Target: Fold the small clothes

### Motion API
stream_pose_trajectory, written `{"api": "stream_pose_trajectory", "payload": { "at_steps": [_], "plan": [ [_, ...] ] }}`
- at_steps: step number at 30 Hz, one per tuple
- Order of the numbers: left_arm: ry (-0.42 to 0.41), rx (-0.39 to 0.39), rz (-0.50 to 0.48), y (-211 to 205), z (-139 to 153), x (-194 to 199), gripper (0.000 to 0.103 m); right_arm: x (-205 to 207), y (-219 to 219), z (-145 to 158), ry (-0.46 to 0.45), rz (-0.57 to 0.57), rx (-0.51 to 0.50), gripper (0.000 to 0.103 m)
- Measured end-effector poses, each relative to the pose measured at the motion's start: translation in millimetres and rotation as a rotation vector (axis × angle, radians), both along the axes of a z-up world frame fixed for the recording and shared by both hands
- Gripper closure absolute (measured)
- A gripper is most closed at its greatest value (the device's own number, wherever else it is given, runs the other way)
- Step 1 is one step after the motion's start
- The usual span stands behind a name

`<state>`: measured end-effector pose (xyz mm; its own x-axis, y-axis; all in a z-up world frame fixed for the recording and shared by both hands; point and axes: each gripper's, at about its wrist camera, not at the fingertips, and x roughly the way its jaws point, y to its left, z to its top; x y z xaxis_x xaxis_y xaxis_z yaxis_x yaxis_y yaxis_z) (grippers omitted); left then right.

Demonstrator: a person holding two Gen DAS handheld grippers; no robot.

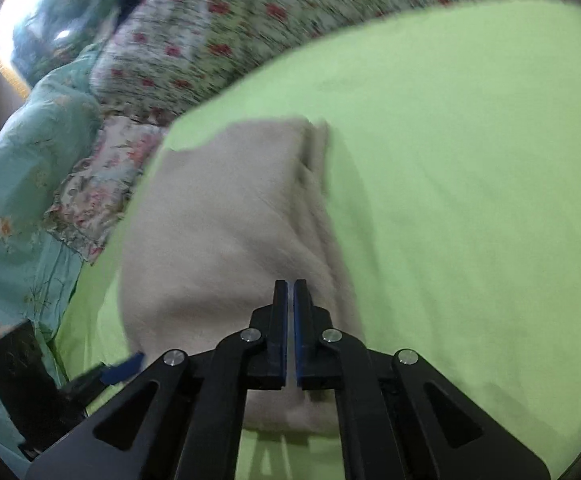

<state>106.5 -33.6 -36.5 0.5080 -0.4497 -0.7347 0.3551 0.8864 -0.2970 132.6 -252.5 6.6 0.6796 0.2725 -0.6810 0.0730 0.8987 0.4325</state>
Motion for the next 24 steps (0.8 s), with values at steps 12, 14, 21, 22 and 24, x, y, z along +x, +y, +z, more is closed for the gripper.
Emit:
{"api": "stream_pose_trajectory", "payload": {
  "at_steps": [12,14,21,22,24],
  "plan": [
    [0.022,-0.050,-0.014,2,4,-1,0.024,53,-2,-10,0.059,0.006,-0.006,0.102],
    [0.037,-0.089,-0.007,9,5,-1,0.024,40,4,1,0.033,0.019,-0.020,0.099],
    [0.046,-0.131,-0.014,19,7,-15,0.024,-24,10,-7,0.078,0.078,-0.035,0.099],
    [0.046,-0.115,-0.015,18,5,-16,0.024,-30,7,-19,0.109,0.065,-0.085,0.099],
    [0.039,-0.077,-0.014,13,0,-19,0.024,-35,-3,-32,0.110,0.055,-0.063,0.100]
  ]
}}
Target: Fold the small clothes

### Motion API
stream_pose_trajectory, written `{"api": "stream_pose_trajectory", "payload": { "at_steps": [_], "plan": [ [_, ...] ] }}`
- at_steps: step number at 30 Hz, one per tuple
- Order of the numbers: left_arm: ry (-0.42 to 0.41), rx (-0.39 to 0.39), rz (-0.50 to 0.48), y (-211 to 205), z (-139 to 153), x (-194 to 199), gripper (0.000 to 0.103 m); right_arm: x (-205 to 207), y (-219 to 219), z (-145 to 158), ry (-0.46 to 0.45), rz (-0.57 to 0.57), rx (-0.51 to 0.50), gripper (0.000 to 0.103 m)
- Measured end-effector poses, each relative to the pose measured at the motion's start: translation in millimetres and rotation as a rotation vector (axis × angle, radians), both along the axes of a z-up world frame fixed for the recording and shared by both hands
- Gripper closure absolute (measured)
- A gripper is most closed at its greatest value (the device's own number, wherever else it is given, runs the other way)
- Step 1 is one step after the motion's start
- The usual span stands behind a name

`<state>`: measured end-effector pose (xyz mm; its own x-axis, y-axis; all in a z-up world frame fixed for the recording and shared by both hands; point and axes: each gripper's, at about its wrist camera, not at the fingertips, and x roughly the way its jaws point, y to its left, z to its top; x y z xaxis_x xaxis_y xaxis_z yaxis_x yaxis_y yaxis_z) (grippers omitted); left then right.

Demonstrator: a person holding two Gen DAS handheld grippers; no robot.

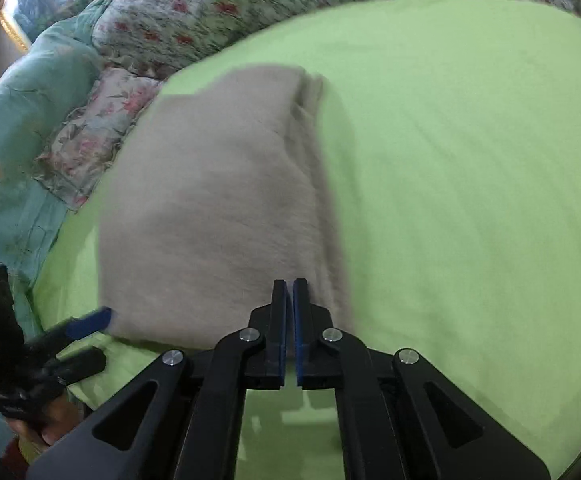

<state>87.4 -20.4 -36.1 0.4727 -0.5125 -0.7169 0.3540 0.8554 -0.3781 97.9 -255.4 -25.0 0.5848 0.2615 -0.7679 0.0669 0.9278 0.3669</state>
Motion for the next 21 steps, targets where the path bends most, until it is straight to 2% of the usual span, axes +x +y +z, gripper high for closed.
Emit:
{"api": "stream_pose_trajectory", "payload": {
  "at_steps": [2,6,11,21],
  "plan": [
    [-0.012,0.025,0.003,-4,1,-2,0.024,-4,-9,-2,-0.019,-0.015,0.053,0.101],
    [-0.018,0.049,0.007,-6,2,-4,0.023,-4,-1,2,-0.028,-0.002,-0.008,0.100],
    [-0.003,0.019,0.037,2,1,-7,0.022,-9,-3,3,-0.036,-0.012,0.008,0.100],
    [0.027,0.032,0.070,17,7,-23,0.022,-25,7,14,-0.017,-0.020,-0.049,0.099]
  ]
}}
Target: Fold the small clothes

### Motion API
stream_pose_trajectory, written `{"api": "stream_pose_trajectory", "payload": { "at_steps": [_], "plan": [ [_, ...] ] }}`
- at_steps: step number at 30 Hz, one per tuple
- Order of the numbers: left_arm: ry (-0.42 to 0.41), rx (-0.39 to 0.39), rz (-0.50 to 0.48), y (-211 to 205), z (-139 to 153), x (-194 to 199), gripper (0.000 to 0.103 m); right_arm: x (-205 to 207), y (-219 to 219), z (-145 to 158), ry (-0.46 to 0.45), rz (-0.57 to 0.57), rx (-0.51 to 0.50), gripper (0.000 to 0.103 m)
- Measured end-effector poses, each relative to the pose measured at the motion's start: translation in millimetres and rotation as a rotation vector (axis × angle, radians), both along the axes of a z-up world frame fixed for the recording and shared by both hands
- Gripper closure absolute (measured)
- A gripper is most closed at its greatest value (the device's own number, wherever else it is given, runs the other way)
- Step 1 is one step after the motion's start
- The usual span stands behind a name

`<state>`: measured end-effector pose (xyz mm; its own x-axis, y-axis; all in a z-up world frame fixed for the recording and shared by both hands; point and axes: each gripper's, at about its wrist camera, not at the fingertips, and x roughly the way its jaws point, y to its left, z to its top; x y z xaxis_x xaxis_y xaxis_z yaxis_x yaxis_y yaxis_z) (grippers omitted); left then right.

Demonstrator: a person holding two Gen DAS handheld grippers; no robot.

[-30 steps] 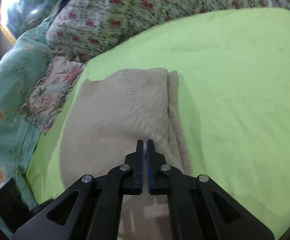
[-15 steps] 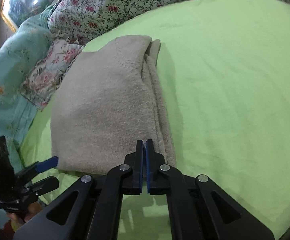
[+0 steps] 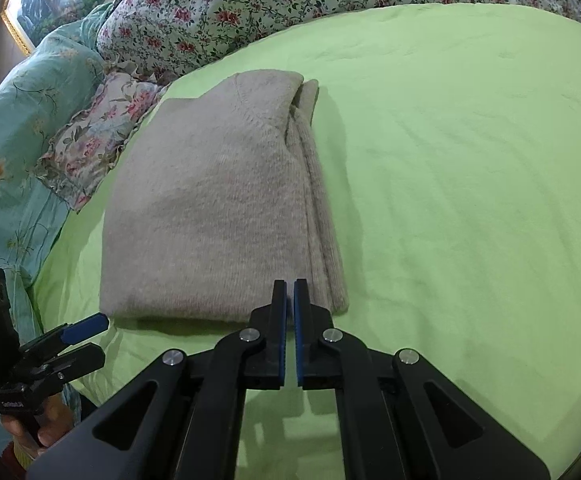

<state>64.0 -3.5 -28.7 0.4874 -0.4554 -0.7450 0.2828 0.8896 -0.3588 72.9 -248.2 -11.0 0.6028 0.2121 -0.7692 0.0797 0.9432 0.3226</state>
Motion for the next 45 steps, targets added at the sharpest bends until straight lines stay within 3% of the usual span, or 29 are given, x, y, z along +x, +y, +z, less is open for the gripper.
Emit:
{"api": "stream_pose_trajectory", "payload": {
  "at_steps": [12,18,20,21,22,29,32,34,37,45],
  "plan": [
    [-0.042,0.094,0.123,24,18,-20,0.022,-26,13,3,0.024,0.032,-0.033,0.097],
    [-0.050,0.112,0.134,26,20,-22,0.020,-35,18,12,0.005,0.050,-0.045,0.095],
    [-0.049,0.115,0.134,25,20,-20,0.020,-34,17,17,-0.004,0.045,-0.049,0.081],
    [-0.050,0.116,0.133,25,20,-20,0.020,-34,16,19,-0.012,0.039,-0.049,0.067],
    [-0.052,0.119,0.132,24,20,-19,0.020,-34,14,23,-0.029,0.033,-0.044,0.061],
    [-0.104,0.219,0.155,19,40,6,0.019,-8,14,50,-0.079,0.044,-0.082,0.059],
    [-0.137,0.271,0.182,18,54,12,0.010,0,20,60,-0.089,0.061,-0.105,0.040],
    [-0.150,0.297,0.199,20,60,13,0.001,1,24,64,-0.094,0.078,-0.113,0.022],
    [-0.150,0.326,0.213,22,61,10,0.001,-5,28,61,-0.088,0.100,-0.110,0.015],
    [-0.066,0.407,0.235,31,38,4,0.001,-24,28,38,-0.019,0.142,-0.098,0.008]
  ]
}}
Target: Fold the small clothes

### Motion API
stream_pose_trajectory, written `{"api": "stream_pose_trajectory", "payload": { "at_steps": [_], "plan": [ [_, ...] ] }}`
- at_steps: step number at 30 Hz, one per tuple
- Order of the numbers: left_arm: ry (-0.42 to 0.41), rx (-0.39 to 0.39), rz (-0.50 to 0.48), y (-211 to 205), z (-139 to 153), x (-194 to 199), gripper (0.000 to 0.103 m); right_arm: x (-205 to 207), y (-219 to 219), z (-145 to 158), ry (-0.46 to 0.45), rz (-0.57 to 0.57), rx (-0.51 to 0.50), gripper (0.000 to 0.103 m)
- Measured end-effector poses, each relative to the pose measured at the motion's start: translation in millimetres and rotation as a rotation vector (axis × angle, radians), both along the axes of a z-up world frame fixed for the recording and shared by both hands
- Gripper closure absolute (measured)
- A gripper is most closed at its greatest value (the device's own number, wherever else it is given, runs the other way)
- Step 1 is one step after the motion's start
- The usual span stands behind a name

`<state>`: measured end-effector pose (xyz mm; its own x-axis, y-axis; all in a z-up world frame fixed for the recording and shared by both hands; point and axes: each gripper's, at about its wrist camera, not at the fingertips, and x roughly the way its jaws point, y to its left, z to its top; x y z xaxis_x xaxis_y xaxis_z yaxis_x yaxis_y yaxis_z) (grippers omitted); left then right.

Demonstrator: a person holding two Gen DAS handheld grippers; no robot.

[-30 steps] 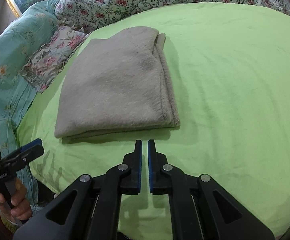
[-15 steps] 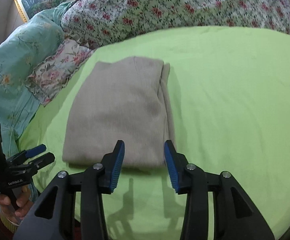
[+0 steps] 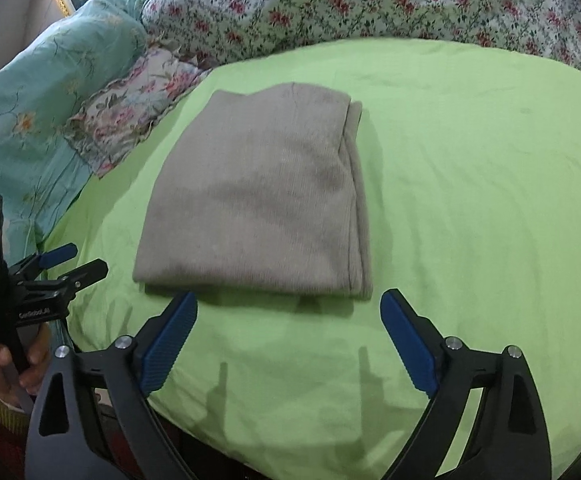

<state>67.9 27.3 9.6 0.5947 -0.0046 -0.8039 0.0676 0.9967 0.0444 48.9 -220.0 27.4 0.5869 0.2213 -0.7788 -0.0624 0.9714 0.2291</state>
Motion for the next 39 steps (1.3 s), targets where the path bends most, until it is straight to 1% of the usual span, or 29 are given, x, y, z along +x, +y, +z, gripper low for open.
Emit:
{"api": "stream_pose_trajectory", "payload": {
  "at_steps": [1,4,8,10,13,19,24,28,39],
  "plan": [
    [0.006,0.009,0.003,0,-2,1,0.001,-1,0,-1,0.003,0.005,0.000,0.005],
    [0.012,0.028,0.012,-1,-4,5,0.001,0,2,-4,0.004,0.013,-0.023,0.005],
    [0.000,0.034,0.009,-3,0,8,0.001,3,7,-1,-0.012,0.029,-0.034,0.004],
    [-0.003,0.042,0.005,-6,1,8,0.001,3,11,1,-0.022,0.040,-0.048,0.001],
    [-0.001,0.051,0.000,-9,1,10,0.001,6,16,0,-0.020,0.054,-0.071,0.001],
    [-0.011,0.063,-0.021,-16,3,13,0.001,12,19,-2,-0.007,0.062,-0.075,0.001],
    [-0.025,0.072,-0.041,-20,6,23,0.001,23,21,2,-0.011,0.072,-0.089,0.001],
    [-0.028,0.074,-0.038,-21,7,33,0.001,36,25,3,-0.001,0.079,-0.103,0.001],
    [-0.041,0.064,-0.017,-20,10,53,0.001,66,30,4,0.030,0.078,-0.096,0.001]
  ]
}}
